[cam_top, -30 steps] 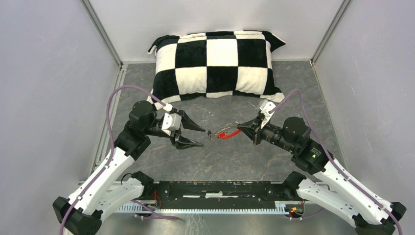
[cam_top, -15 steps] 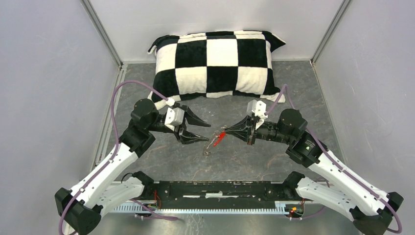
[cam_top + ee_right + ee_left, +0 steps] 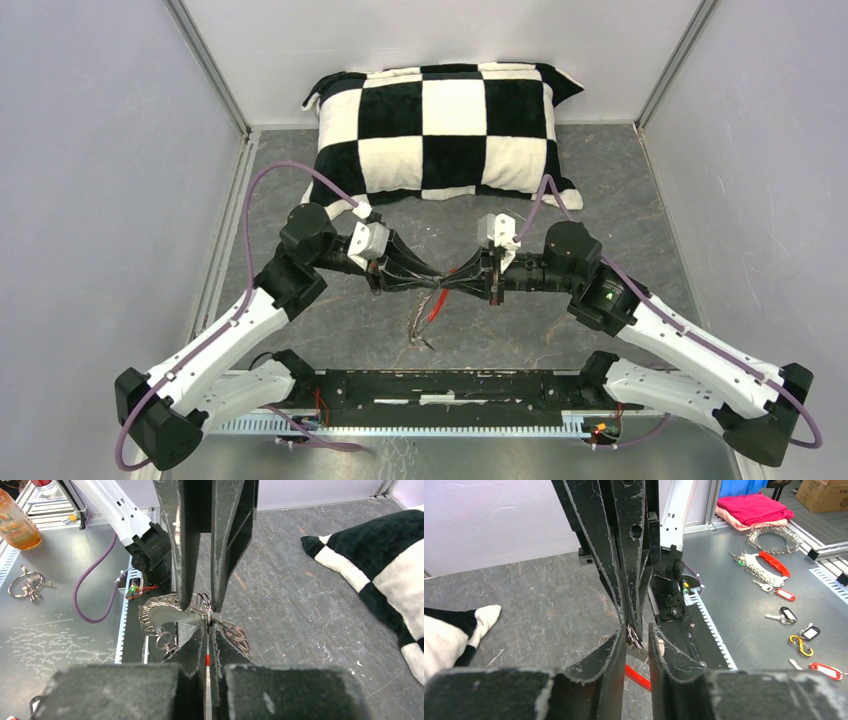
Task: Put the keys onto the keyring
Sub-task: Adjust the keyring.
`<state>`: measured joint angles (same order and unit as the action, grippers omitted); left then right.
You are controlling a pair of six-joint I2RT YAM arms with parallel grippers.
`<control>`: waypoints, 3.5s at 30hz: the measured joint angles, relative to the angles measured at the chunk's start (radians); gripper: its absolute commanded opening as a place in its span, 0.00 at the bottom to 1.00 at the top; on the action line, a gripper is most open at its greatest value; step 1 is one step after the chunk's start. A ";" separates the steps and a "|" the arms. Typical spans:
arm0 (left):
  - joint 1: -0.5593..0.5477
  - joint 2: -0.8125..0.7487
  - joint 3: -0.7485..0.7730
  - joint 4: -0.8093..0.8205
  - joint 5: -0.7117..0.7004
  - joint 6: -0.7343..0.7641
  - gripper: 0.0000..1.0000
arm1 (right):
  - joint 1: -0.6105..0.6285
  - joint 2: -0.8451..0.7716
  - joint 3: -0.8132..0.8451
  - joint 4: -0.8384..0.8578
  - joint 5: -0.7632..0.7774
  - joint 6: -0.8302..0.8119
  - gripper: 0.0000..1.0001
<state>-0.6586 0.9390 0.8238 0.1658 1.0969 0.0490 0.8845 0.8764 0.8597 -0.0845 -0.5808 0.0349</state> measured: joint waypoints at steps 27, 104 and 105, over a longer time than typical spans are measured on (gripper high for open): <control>-0.011 -0.066 0.007 -0.175 -0.076 0.144 0.15 | 0.045 0.020 0.037 -0.053 0.050 -0.017 0.00; -0.018 -0.146 0.053 -0.388 0.013 0.512 0.02 | 0.089 -0.010 0.045 0.008 0.047 -0.014 0.47; -0.018 -0.146 0.053 -0.388 0.013 0.512 0.02 | 0.089 -0.016 0.045 0.007 0.046 -0.014 0.46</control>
<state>-0.6765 0.7933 0.8764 -0.2226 1.1099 0.5606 0.9733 0.8600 0.9047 -0.0776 -0.5346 0.0204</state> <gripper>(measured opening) 0.022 0.469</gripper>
